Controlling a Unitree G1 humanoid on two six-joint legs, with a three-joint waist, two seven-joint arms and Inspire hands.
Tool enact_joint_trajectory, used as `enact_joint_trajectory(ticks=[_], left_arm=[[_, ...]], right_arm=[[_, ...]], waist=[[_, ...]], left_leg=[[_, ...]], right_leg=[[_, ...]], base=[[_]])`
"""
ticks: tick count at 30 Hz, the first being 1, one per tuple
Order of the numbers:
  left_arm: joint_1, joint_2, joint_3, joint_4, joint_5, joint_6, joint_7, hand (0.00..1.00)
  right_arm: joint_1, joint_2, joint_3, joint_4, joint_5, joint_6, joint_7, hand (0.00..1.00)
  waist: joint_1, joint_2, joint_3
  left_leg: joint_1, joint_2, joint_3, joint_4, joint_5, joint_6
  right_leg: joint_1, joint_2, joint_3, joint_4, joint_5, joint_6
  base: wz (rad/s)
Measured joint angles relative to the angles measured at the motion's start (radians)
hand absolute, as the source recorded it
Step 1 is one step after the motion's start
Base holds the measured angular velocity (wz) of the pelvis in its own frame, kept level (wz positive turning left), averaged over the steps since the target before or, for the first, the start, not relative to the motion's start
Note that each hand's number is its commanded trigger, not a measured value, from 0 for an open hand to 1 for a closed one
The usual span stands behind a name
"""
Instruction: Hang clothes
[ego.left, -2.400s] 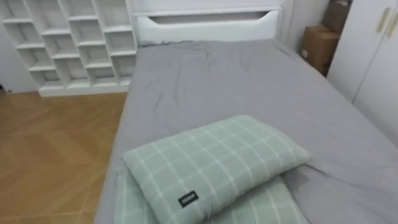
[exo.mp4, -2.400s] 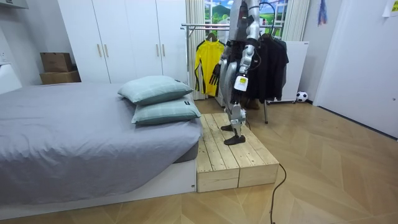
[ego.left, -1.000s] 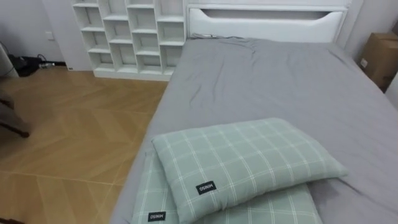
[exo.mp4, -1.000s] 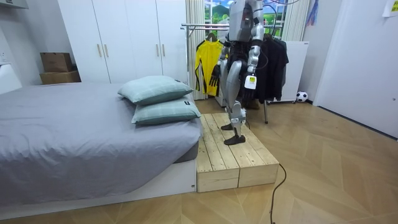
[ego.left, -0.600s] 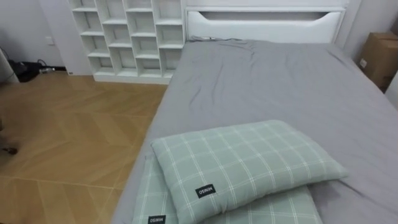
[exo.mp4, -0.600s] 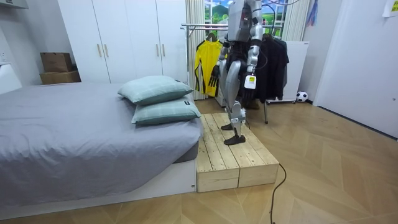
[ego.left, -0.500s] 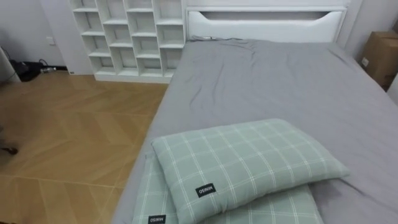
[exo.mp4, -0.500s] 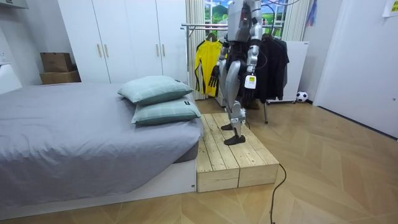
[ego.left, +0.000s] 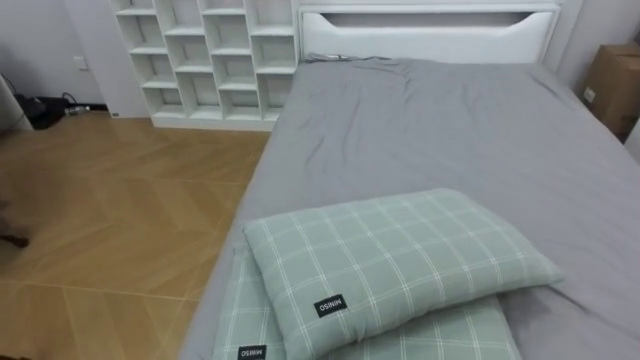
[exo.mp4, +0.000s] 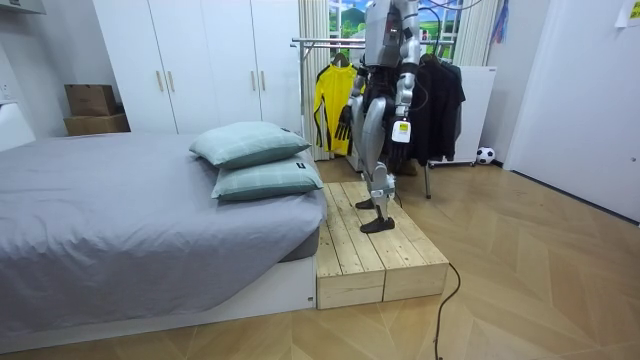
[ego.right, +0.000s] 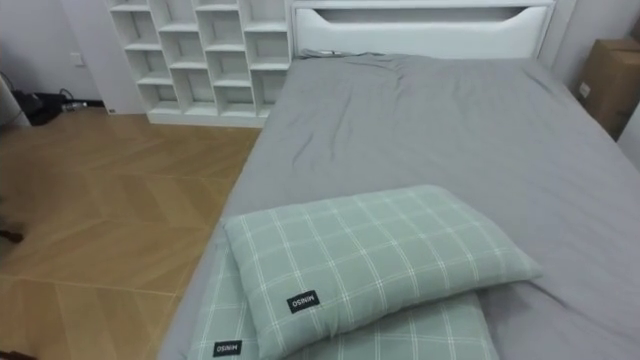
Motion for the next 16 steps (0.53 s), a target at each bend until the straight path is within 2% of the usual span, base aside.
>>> enact_joint_trajectory(ticks=[16], left_arm=[[0.001,0.0,-0.001,0.0,0.0,0.018,-0.005,0.0]], right_arm=[[-0.002,-0.001,0.002,-0.002,0.008,0.02,0.008,0.0]], waist=[[0.001,0.0,0.0005]], left_leg=[[0.018,0.0,0.001,-0.006,-0.003,-0.003]], right_leg=[[0.015,-0.001,0.004,0.0,-0.009,-0.001]], base=[[0.0]])
